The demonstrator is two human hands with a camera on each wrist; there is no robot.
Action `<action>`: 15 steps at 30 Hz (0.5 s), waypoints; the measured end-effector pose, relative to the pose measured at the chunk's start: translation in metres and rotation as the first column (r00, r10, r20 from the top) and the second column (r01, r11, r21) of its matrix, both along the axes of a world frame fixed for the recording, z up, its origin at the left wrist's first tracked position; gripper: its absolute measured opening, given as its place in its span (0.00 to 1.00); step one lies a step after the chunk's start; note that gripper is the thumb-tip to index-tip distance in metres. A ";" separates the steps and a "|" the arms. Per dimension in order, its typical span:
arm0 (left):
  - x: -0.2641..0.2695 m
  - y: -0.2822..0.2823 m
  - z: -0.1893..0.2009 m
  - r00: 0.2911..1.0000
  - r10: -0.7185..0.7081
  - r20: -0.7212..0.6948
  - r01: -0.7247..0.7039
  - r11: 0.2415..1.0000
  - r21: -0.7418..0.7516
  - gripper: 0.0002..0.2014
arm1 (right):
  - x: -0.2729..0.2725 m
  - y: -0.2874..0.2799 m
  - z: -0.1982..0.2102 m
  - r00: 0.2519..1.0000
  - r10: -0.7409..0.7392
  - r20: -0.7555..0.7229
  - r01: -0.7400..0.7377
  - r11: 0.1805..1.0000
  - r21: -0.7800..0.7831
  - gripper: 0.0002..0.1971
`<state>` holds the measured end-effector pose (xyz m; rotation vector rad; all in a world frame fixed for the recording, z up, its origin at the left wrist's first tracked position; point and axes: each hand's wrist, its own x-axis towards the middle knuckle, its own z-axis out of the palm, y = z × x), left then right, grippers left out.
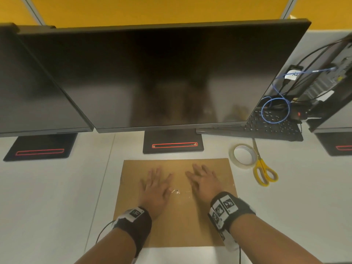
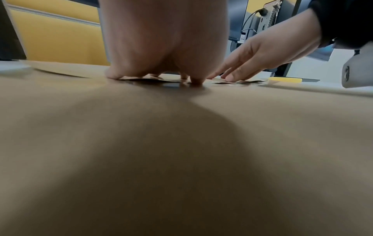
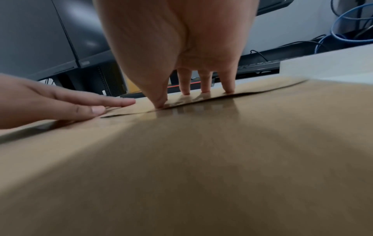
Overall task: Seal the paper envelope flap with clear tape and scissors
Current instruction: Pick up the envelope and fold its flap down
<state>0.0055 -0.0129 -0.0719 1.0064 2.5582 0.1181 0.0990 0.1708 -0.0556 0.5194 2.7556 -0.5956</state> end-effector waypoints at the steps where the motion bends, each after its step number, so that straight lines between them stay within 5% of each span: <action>1: 0.000 0.000 0.000 1.000 0.003 0.002 -0.003 1.000 0.001 0.35 | 0.001 0.000 -0.003 1.000 -0.001 0.010 0.001 1.000 0.003 0.22; 10: -0.002 0.019 0.023 0.994 0.085 0.065 -0.088 0.995 0.040 0.27 | 0.002 0.007 0.000 0.999 0.024 -0.036 -0.024 1.000 -0.001 0.22; 15: -0.001 0.045 0.030 0.984 0.142 0.104 -0.157 0.976 0.152 0.25 | 0.005 0.039 0.021 0.961 -0.116 -0.251 0.145 0.984 0.100 0.16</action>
